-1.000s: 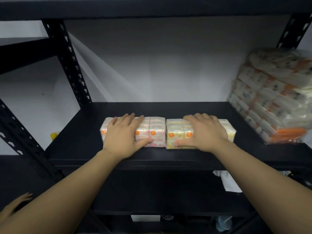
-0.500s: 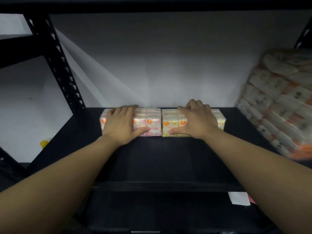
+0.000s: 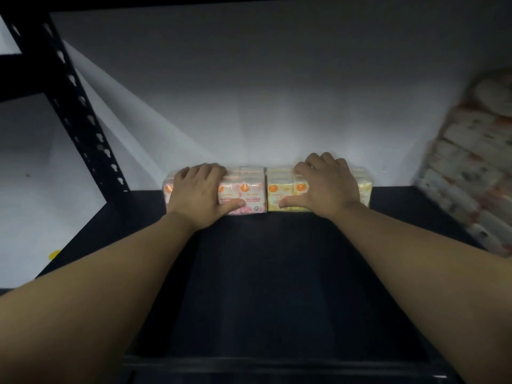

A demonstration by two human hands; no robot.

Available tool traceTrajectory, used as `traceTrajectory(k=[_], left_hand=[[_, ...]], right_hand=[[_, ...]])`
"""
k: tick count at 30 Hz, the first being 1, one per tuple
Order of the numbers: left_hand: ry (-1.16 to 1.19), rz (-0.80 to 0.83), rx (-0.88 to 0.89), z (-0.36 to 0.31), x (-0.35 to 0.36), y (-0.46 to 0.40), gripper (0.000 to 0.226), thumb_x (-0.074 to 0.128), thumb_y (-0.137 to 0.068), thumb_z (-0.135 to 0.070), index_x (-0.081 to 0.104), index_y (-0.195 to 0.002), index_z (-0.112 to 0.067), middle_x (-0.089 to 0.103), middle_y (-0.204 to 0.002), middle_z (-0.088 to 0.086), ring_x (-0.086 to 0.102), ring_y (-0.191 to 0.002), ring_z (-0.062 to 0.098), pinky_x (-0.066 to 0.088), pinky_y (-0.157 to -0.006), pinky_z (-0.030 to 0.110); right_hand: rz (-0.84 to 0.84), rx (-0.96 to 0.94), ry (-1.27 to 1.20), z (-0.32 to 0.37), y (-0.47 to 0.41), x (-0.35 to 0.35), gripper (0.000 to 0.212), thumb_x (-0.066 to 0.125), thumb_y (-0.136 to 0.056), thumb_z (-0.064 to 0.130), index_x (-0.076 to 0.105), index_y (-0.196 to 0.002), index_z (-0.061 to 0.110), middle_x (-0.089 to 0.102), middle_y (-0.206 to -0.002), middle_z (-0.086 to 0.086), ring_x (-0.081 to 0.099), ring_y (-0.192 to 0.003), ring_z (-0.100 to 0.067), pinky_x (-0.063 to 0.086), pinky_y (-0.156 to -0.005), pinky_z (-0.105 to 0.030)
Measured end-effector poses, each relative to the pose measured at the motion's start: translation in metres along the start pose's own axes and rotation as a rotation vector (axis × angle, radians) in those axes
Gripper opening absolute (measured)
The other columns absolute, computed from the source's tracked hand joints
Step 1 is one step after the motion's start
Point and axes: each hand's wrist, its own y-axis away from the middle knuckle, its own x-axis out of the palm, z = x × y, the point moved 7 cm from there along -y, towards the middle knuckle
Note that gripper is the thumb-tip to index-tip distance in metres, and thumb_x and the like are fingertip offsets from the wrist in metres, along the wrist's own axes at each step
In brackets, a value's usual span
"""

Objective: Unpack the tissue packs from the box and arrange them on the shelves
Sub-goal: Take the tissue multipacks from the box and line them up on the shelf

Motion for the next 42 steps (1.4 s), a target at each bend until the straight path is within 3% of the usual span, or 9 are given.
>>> traceTrajectory(k=[7,13,18,24,29,34,36,38,42], left_hand=[[-0.047,0.103,-0.038,0.000,0.003,-0.004,0.091,0.033,-0.081,-0.094,0.043,-0.141,-0.026,0.048,-0.147,0.010,0.046,-0.133,0.032,0.034,-0.115,0.055],[-0.073,0.089,0.012,-0.006,-0.022,0.017,0.089,0.048,-0.082,-0.086,0.050,-0.145,-0.024,0.045,-0.149,0.017,0.042,-0.139,0.039,0.025,-0.119,0.065],[-0.131,0.130,-0.056,-0.015,-0.030,0.025,0.069,0.067,-0.089,-0.057,0.043,-0.150,-0.034,0.051,-0.141,0.011,0.047,-0.127,0.037,0.043,-0.105,0.056],[-0.090,0.154,-0.125,-0.020,-0.024,0.010,0.057,0.073,-0.090,-0.045,0.050,-0.140,-0.030,0.053,-0.133,0.012,0.049,-0.122,0.038,0.044,-0.099,0.054],[-0.044,0.204,-0.122,-0.018,-0.021,0.001,0.063,0.074,-0.090,-0.044,0.047,-0.145,-0.028,0.051,-0.138,0.013,0.048,-0.125,0.038,0.043,-0.106,0.053],[0.017,0.207,-0.143,-0.033,-0.043,0.035,0.090,0.068,-0.089,-0.057,0.024,-0.162,-0.027,0.030,-0.163,0.015,0.028,-0.152,0.037,0.017,-0.126,0.060],[0.068,0.195,-0.139,-0.046,-0.058,0.061,0.090,0.065,-0.088,-0.061,0.027,-0.160,-0.024,0.032,-0.162,0.015,0.030,-0.150,0.036,0.021,-0.125,0.059],[0.112,0.218,-0.118,-0.064,-0.068,0.092,0.085,0.061,-0.088,-0.066,0.034,-0.156,-0.024,0.036,-0.159,0.012,0.035,-0.147,0.034,0.025,-0.124,0.057],[0.197,0.332,-0.088,-0.088,-0.075,0.148,0.079,0.050,-0.093,-0.073,0.038,-0.157,-0.029,0.033,-0.164,0.005,0.030,-0.151,0.027,0.020,-0.127,0.052]], right_hand=[[-0.015,-0.001,-0.042,-0.003,0.002,0.001,0.088,0.051,-0.070,0.094,0.061,-0.126,0.026,0.059,-0.119,0.004,0.051,-0.108,-0.022,0.040,-0.094,-0.042],[0.015,0.028,-0.139,0.000,0.023,-0.015,0.072,0.067,-0.084,0.062,0.052,-0.143,0.024,0.058,-0.138,0.001,0.044,-0.131,-0.024,0.029,-0.108,-0.044],[-0.007,0.048,-0.067,0.000,0.041,-0.021,0.050,0.070,-0.090,0.046,0.058,-0.135,0.027,0.057,-0.130,-0.001,0.046,-0.118,-0.027,0.032,-0.096,-0.043],[0.022,0.073,-0.060,-0.001,0.028,-0.018,0.046,0.071,-0.093,0.038,0.056,-0.135,0.026,0.057,-0.131,0.000,0.049,-0.119,-0.026,0.037,-0.097,-0.043],[0.079,0.093,-0.106,-0.001,0.027,-0.019,0.053,0.072,-0.092,0.040,0.052,-0.139,0.025,0.055,-0.136,-0.001,0.048,-0.123,-0.026,0.037,-0.102,-0.042],[0.045,0.143,-0.197,0.012,0.067,-0.044,0.069,0.068,-0.091,0.046,0.043,-0.152,0.024,0.043,-0.156,-0.004,0.036,-0.143,-0.027,0.027,-0.118,-0.043],[0.049,0.166,-0.251,0.024,0.091,-0.057,0.064,0.064,-0.093,0.048,0.046,-0.151,0.025,0.044,-0.155,-0.003,0.037,-0.143,-0.025,0.029,-0.118,-0.044],[0.149,0.172,-0.289,0.041,0.115,-0.063,0.061,0.059,-0.096,0.054,0.048,-0.149,0.026,0.047,-0.153,0.000,0.039,-0.141,-0.023,0.032,-0.116,-0.045],[0.342,0.195,-0.295,0.073,0.166,-0.065,0.071,0.045,-0.096,0.071,0.039,-0.156,0.033,0.037,-0.162,0.004,0.032,-0.148,-0.020,0.030,-0.117,-0.047]])
